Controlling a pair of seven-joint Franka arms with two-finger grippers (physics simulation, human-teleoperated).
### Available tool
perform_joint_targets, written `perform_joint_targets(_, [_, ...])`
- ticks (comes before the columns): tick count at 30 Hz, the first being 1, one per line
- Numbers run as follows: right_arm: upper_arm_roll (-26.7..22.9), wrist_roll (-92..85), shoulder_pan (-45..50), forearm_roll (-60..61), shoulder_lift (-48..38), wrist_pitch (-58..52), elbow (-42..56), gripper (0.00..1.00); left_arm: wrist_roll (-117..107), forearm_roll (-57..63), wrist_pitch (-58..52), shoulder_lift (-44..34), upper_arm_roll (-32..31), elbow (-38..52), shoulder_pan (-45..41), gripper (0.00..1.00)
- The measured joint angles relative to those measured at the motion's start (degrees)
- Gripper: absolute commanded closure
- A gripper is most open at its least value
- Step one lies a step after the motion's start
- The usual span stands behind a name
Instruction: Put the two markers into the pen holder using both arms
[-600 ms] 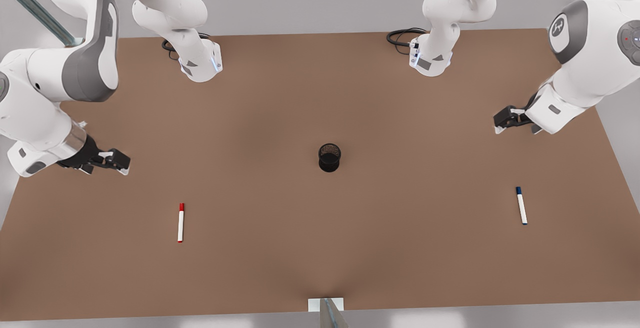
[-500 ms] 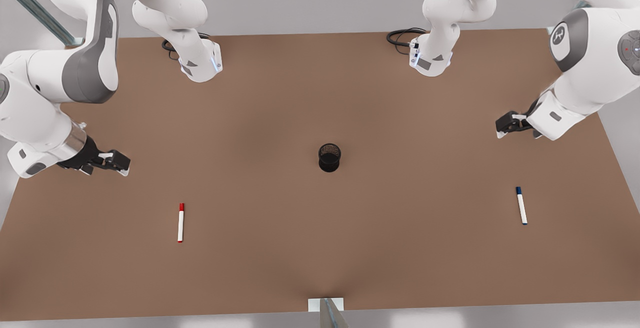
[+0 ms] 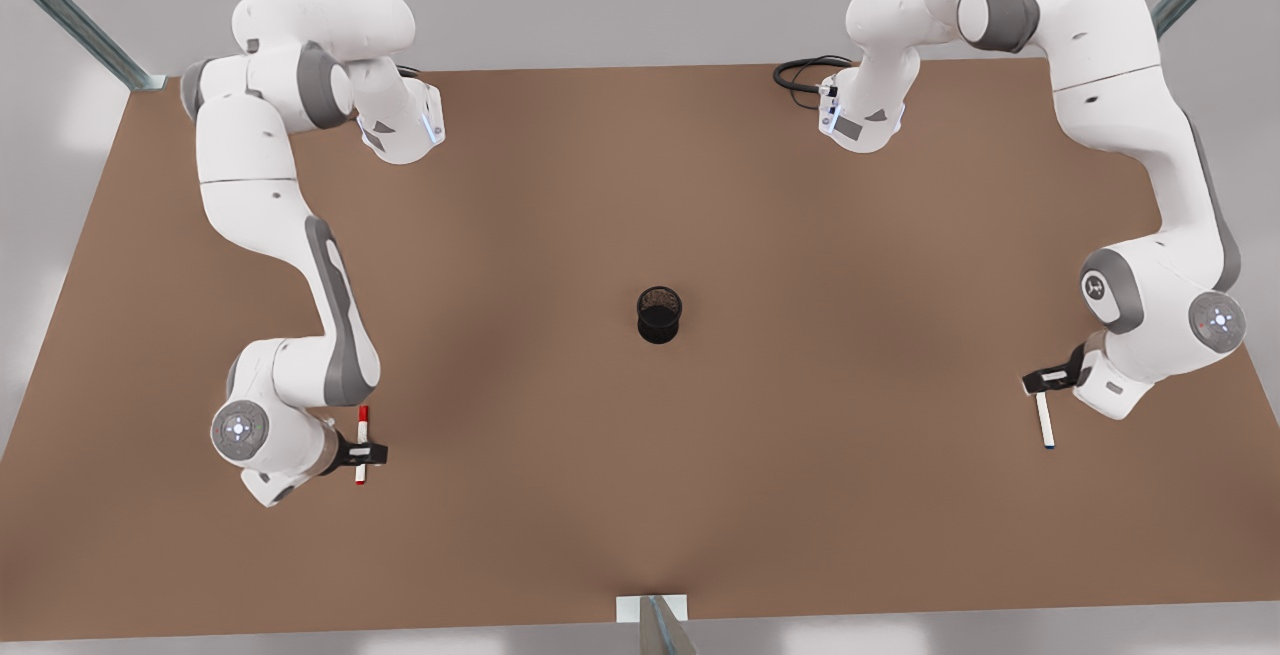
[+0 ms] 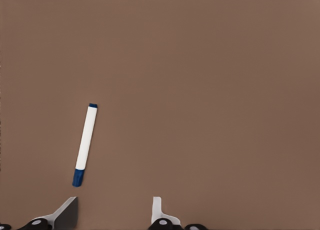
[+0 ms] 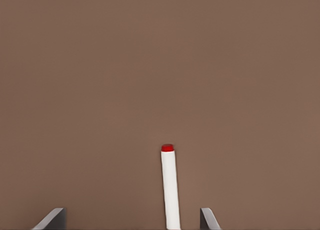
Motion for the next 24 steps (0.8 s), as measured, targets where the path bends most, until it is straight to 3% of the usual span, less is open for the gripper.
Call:
perform_joint_targets(7, [-0.3,-3.0,-2.1,3.5,4.8,6.2,0.0,0.0,5.6,-0.7,10.7,8.1,0.9,2.9,3.1,0.2])
perform_joint_targets(10, [-0.3,-4.2,-2.0,3.6,5.7,7.8,0.0,0.21,8.3,-2.2,13.1,12.4,0.0,6.3,4.2,0.19])
perform_joint_targets(17, [-0.3,-6.0,-1.6,1.6,6.5,10.5,-0.1,0.34,13.3,-3.6,15.6,17.3,-0.7,9.0,5.8,0.2])
perform_joint_targets(21, [-0.3,-6.8,-1.7,1.2,6.3,11.7,-1.3,0.34,15.3,-5.5,16.2,18.6,-1.1,9.0,6.2,0.33])
perform_joint_targets(24, [-0.3,-7.3,-1.4,1.1,6.0,12.2,-2.5,0.34,16.6,-6.6,16.6,19.5,-1.3,9.1,6.4,0.35])
